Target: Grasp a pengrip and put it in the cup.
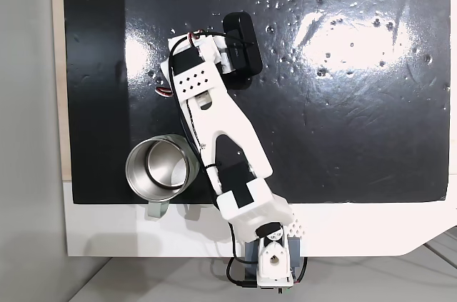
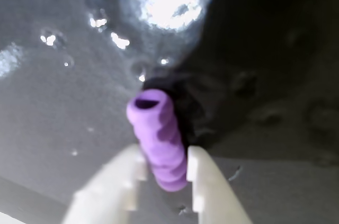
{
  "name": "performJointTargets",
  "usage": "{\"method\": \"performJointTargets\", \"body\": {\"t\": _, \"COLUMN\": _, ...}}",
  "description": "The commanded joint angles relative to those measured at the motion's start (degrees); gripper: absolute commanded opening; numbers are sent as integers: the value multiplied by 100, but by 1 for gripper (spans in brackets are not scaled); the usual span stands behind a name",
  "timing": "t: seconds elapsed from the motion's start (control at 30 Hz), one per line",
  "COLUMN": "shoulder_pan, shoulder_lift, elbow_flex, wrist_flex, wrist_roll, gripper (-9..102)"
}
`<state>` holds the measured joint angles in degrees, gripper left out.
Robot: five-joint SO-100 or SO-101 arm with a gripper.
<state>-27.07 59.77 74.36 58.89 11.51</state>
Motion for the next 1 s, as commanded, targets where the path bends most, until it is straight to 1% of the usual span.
{"method": "performJointTargets", "body": {"t": 0.0, "shoulder_pan": -105, "shoulder_lift": 26, "elbow_flex": -237, "wrist_flex": 167, "wrist_roll": -53, "gripper": 0}}
{"method": "performJointTargets", "body": {"t": 0.17, "shoulder_pan": -70, "shoulder_lift": 211, "elbow_flex": -220, "wrist_flex": 369, "wrist_roll": 62, "gripper": 0}}
{"method": "performJointTargets", "body": {"t": 0.37, "shoulder_pan": -237, "shoulder_lift": 1415, "elbow_flex": -272, "wrist_flex": 835, "wrist_roll": 18, "gripper": 0}}
{"method": "performJointTargets", "body": {"t": 0.6, "shoulder_pan": -809, "shoulder_lift": 3041, "elbow_flex": -422, "wrist_flex": 1547, "wrist_roll": -316, "gripper": 0}}
{"method": "performJointTargets", "body": {"t": 0.97, "shoulder_pan": -1819, "shoulder_lift": 4359, "elbow_flex": -439, "wrist_flex": 2672, "wrist_roll": -984, "gripper": 0}}
